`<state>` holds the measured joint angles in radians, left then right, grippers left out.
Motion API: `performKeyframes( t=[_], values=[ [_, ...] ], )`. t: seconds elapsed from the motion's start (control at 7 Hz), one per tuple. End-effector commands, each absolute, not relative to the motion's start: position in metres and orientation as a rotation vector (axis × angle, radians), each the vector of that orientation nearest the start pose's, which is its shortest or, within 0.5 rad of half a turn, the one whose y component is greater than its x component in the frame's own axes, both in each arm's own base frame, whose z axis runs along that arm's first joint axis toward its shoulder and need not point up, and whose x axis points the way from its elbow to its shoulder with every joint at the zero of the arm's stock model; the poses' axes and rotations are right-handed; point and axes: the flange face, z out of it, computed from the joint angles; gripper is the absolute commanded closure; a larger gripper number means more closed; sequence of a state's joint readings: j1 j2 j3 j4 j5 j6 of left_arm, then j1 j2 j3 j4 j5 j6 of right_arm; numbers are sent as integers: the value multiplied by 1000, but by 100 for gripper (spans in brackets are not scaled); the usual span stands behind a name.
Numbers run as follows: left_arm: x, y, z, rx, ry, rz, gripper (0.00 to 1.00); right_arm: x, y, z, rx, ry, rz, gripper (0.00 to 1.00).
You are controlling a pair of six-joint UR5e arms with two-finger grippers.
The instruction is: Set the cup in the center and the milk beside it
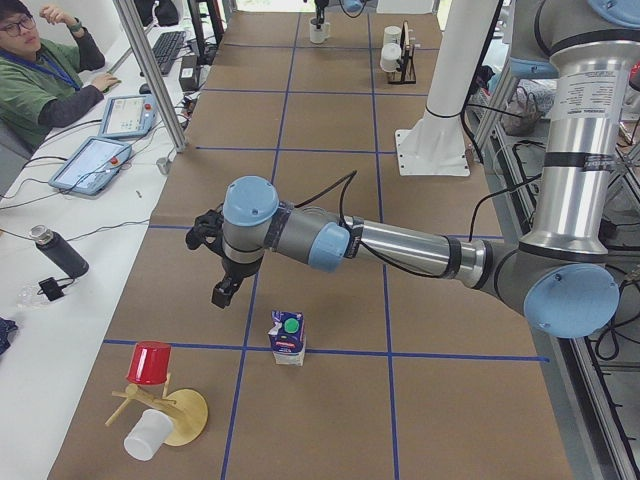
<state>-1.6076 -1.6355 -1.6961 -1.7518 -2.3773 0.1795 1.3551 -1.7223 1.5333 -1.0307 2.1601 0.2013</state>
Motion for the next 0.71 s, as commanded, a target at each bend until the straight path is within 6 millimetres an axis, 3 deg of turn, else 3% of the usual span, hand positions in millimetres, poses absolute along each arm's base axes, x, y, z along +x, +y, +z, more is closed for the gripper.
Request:
performKeyframes(
  t=[0.0,0.43,0.57],
  values=[
    [-81,-528,541,434,757,283,2,-25,-474,646,302,-675,-147,100],
    [-81,-528,541,434,757,281,2,-60,-537,506,439,-905,-227,100],
    [-81,-528,542,432,758,281,2,-114,-558,449,423,-973,-200,100]
  ],
)
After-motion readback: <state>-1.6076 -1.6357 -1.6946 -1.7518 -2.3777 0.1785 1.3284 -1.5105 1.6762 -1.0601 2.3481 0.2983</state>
